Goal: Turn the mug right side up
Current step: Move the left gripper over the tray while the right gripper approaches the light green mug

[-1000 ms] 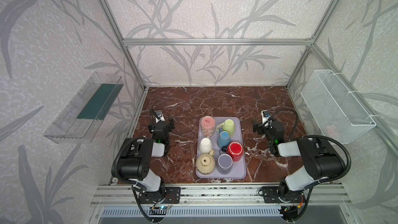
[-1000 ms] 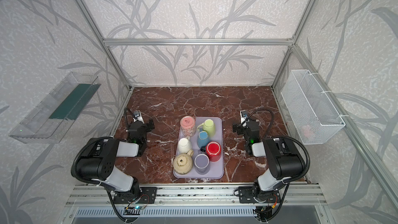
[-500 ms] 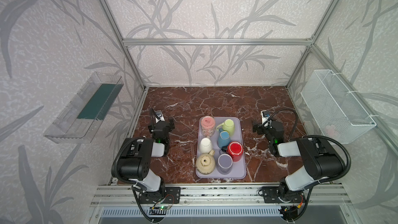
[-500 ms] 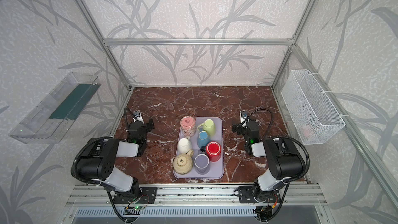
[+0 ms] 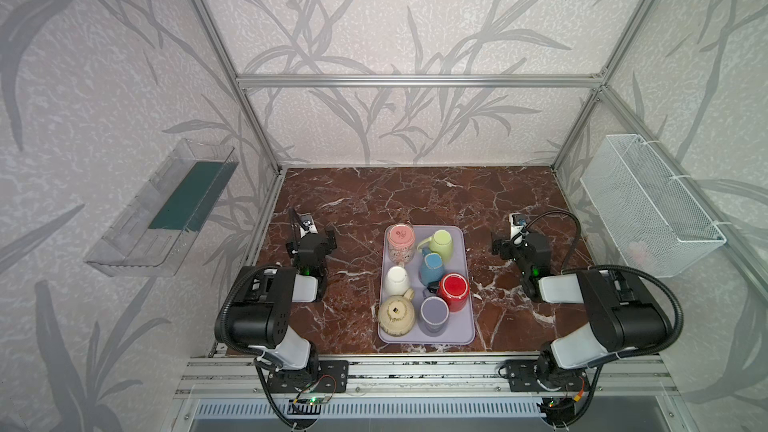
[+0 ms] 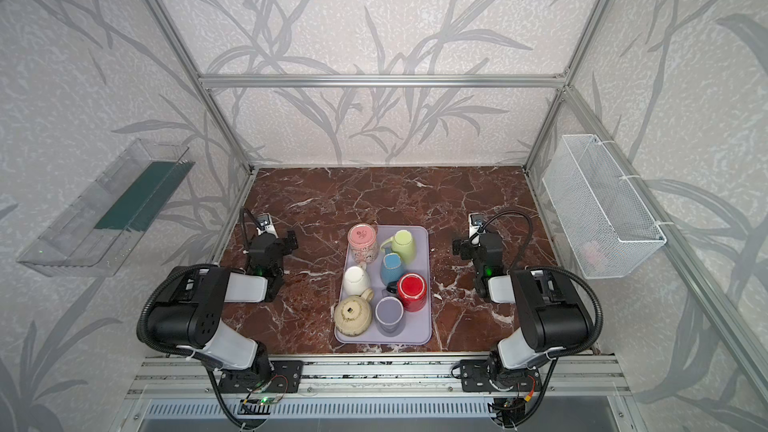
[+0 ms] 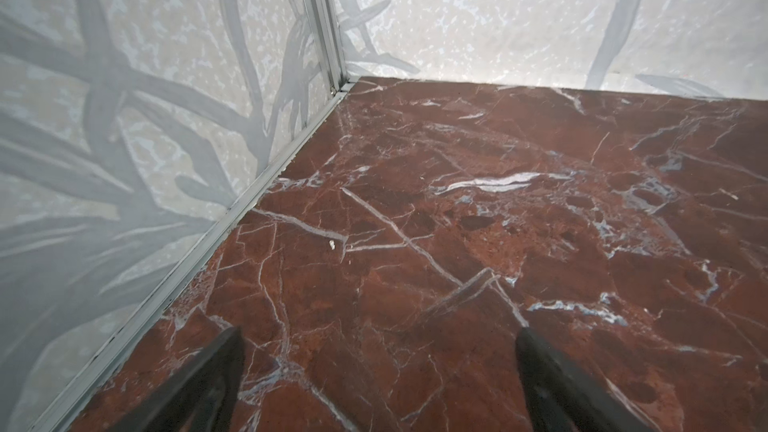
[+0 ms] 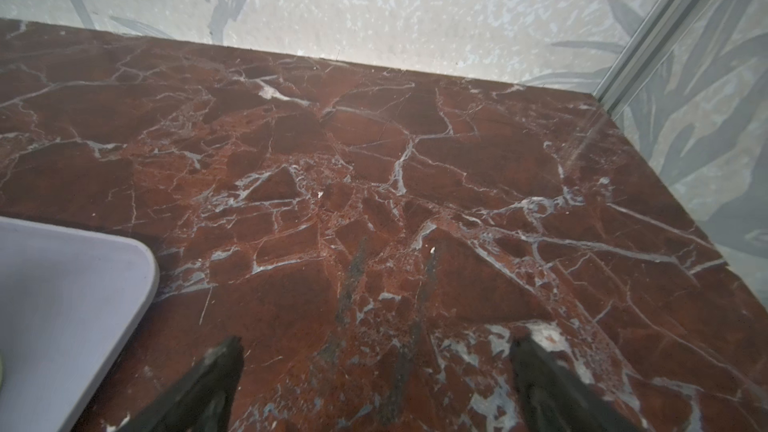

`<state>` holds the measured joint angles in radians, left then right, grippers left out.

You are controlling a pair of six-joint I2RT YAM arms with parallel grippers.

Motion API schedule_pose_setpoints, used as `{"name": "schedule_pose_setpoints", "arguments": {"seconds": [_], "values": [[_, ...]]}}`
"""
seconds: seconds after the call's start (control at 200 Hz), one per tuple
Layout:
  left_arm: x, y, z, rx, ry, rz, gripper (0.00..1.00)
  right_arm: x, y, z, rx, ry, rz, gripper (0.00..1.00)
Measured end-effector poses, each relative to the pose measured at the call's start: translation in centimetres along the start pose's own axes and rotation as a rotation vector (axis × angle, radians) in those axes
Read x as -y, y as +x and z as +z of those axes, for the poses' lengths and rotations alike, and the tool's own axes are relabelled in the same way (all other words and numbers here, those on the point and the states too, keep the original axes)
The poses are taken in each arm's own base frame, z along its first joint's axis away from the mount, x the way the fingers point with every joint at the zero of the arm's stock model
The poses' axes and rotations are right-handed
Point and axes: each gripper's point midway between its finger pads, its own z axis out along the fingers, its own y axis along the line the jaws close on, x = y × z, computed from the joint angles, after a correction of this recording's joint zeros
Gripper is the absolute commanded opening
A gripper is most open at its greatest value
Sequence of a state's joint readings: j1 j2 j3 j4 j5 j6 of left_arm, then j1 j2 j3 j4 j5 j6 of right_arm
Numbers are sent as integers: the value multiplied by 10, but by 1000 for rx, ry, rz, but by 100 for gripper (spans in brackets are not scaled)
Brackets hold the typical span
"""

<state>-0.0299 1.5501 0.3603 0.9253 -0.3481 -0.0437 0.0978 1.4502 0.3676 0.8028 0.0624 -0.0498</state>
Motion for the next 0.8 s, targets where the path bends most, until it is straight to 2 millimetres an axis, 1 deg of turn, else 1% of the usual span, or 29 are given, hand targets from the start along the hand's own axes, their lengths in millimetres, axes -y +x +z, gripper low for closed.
{"name": "schedule_pose_setpoints", "arguments": {"seconds": [0.03, 0.055, 0.1, 0.155, 0.21, 0.28, 0.33, 0.345, 0.38, 0.415, 0.465, 0.5, 0.545, 0.585, 0.63, 0.72, 0.8], "values": [[-1, -1, -1, -9, -8, 6, 99, 2, -9, -5, 3, 10, 15, 99], [-1, -3, -1, -18, -15, 11, 99, 4, -21, -9, 17, 18, 31, 99], [-1, -14, -2, -24, -25, 16, 99, 7, -43, -15, 50, 27, 53, 99], [-1, -37, -3, -14, -36, 9, 96, 10, -70, -23, 94, 31, 90, 99], [0, -67, -5, 7, -32, -9, 94, 10, -88, -30, 119, 23, 120, 99], [6, -107, -12, 23, 2, -31, 94, 8, -98, -37, 133, 2, 149, 99], [10, -135, -19, 30, 34, -51, 95, 3, -98, -40, 129, -27, 170, 99], [12, -143, -23, 31, 48, -59, 96, 1, -98, -41, 130, -39, 180, 99], [17, -158, -30, 28, 77, -71, 99, -4, -98, -44, 129, -72, 204, 99], [23, -170, -38, 19, 107, -83, 99, -10, -97, -48, 134, -111, 226, 99], [34, -181, -50, -2, 153, -88, 99, -19, -98, -55, 152, -175, 266, 99], [44, -183, -59, -25, 189, -82, 99, -26, -98, -61, 160, -221, 307, 99], [59, -182, -72, -64, 238, -64, 99, -34, -99, -65, 152, -271, 345, 99], [73, -175, -82, -106, 281, -38, 99, -40, -101, -67, 139, -309, 369, 99], [88, -163, -92, -163, 321, -1, 99, -50, -102, -67, 106, -354, 381, 100], [113, -129, -114, -290, 390, 96, 97, -70, -104, -62, 31, -414, 390, 86], [125, -104, -131, -385, 429, 180, 94, -93, -101, -61, -32, -464, 368, 77]]}}
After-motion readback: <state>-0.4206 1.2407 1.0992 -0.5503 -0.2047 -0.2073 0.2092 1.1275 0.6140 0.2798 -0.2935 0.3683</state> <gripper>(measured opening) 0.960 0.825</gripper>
